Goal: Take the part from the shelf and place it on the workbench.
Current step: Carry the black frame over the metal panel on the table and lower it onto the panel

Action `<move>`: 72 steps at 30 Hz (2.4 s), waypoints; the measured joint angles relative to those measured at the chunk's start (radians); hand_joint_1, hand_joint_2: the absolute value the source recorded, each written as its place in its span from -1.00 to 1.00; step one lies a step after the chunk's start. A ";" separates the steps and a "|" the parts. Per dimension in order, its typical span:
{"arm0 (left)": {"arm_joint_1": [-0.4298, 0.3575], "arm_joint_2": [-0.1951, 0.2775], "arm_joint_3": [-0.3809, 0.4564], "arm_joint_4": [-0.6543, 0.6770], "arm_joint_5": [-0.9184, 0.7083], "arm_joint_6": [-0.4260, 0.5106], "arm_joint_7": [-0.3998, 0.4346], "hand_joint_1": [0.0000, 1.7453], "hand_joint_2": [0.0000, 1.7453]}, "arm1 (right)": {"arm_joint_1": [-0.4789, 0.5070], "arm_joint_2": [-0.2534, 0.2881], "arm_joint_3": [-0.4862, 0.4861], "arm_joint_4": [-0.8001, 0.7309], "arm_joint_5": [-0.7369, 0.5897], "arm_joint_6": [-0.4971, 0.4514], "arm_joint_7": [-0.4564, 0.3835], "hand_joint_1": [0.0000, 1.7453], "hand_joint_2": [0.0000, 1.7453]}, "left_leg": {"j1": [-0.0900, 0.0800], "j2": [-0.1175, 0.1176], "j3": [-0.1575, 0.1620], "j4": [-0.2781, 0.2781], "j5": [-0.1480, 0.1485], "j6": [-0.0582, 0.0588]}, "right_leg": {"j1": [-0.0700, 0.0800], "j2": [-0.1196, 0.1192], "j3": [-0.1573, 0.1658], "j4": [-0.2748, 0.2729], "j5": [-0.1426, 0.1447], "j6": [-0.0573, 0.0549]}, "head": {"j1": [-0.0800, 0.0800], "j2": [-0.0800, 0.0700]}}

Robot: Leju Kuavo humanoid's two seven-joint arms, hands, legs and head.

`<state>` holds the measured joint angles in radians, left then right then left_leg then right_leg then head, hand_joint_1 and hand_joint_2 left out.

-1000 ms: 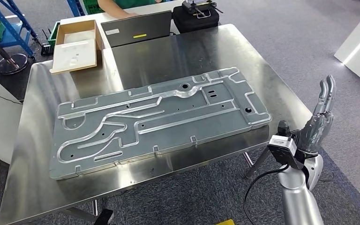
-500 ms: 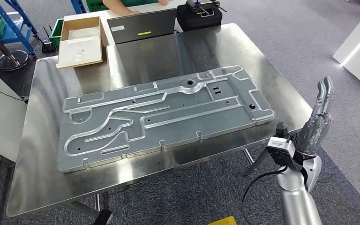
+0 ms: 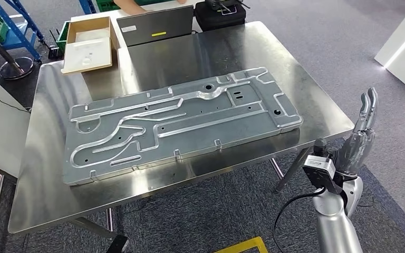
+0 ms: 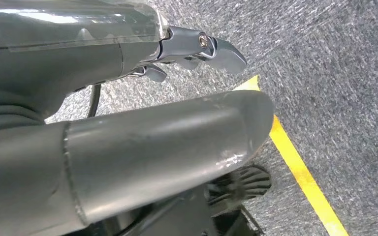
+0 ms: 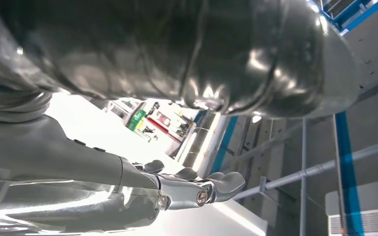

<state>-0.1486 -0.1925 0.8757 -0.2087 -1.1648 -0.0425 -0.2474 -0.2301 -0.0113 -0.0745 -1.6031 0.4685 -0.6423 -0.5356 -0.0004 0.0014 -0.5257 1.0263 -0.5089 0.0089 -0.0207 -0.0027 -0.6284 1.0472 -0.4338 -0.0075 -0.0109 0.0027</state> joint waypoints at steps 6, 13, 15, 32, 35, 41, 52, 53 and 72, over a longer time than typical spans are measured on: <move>0.000 0.001 0.000 0.000 0.001 0.002 -0.001 -1.00 -1.00 | 0.005 0.001 0.000 -0.002 -0.009 0.000 -0.003 -1.00 -1.00 | 0.001 0.006 -0.003 -0.047 0.046 0.034 | -0.002 0.001 -0.020 0.036 -0.036 0.035 | 0.000 0.000; 0.003 0.001 0.002 0.000 0.001 0.002 -0.002 -1.00 -1.00 | 0.016 0.001 -0.001 -0.002 -0.012 0.000 -0.006 -1.00 -1.00 | -0.003 0.010 -0.072 -0.024 0.079 0.036 | -0.003 0.001 0.013 0.144 -0.112 0.044 | 0.000 0.000; 0.002 0.001 0.002 0.000 0.001 0.002 -0.002 -1.00 -1.00 | 0.015 0.001 -0.001 -0.002 -0.013 0.001 -0.008 -1.00 -1.00 | -0.006 0.009 -0.087 -0.010 0.083 0.029 | 0.001 0.002 0.086 0.029 -0.091 0.036 | 0.000 0.000; 0.001 0.001 0.002 0.000 0.000 0.005 -0.003 -1.00 -1.00 | 0.020 0.001 -0.001 -0.005 -0.020 0.002 -0.015 -1.00 -1.00 | -0.003 0.002 0.033 -0.030 -0.004 0.002 | -0.001 -0.003 0.008 -0.011 0.002 0.011 | 0.000 0.000; 0.003 0.001 0.002 0.000 0.000 0.005 -0.004 -1.00 -1.00 | 0.021 0.002 -0.001 -0.005 -0.021 0.002 -0.015 -1.00 -1.00 | -0.001 0.005 0.024 -0.044 0.019 0.019 | -0.002 -0.002 0.002 -0.005 0.002 0.029 | 0.000 0.000; 0.004 0.000 0.002 0.000 0.000 0.005 -0.004 -1.00 -1.00 | 0.027 0.001 -0.004 -0.005 -0.024 0.001 -0.015 -1.00 -1.00 | -0.002 0.011 -0.039 -0.048 0.072 0.038 | -0.002 0.001 -0.081 0.265 -0.177 0.039 | 0.000 0.000; 0.005 -0.001 0.002 0.000 0.001 0.005 -0.004 -1.00 -1.00 | 0.030 0.002 -0.005 -0.005 -0.025 0.002 -0.019 -1.00 -1.00 | -0.004 0.005 -0.122 0.044 0.044 -0.012 | 0.001 0.000 0.086 -0.022 -0.061 -0.017 | 0.000 0.000; 0.005 -0.001 0.002 0.000 0.001 0.005 -0.004 -1.00 -1.00 | 0.030 0.002 -0.005 -0.005 -0.025 0.002 -0.019 -1.00 -1.00 | -0.001 0.004 -0.141 0.098 -0.004 -0.018 | 0.001 0.000 0.075 -0.022 -0.052 -0.022 | 0.000 0.000; 0.003 0.000 0.002 0.000 0.001 0.005 -0.005 -1.00 -1.00 | 0.038 0.001 -0.008 -0.006 -0.026 0.002 -0.021 -1.00 -1.00 | -0.005 0.012 -0.032 -0.055 0.075 0.041 | 0.004 0.002 -0.073 0.248 -0.155 0.034 | 0.000 0.000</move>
<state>-0.1453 -0.1927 0.8782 -0.2083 -1.1643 -0.0375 -0.2522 -0.1918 -0.0098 -0.0829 -1.6092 0.4427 -0.6402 -0.5564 -0.0051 0.0133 -0.5575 0.9713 -0.4341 0.0502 -0.0169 -0.0004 -0.7016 1.2955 -0.5887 0.0265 -0.0107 0.0027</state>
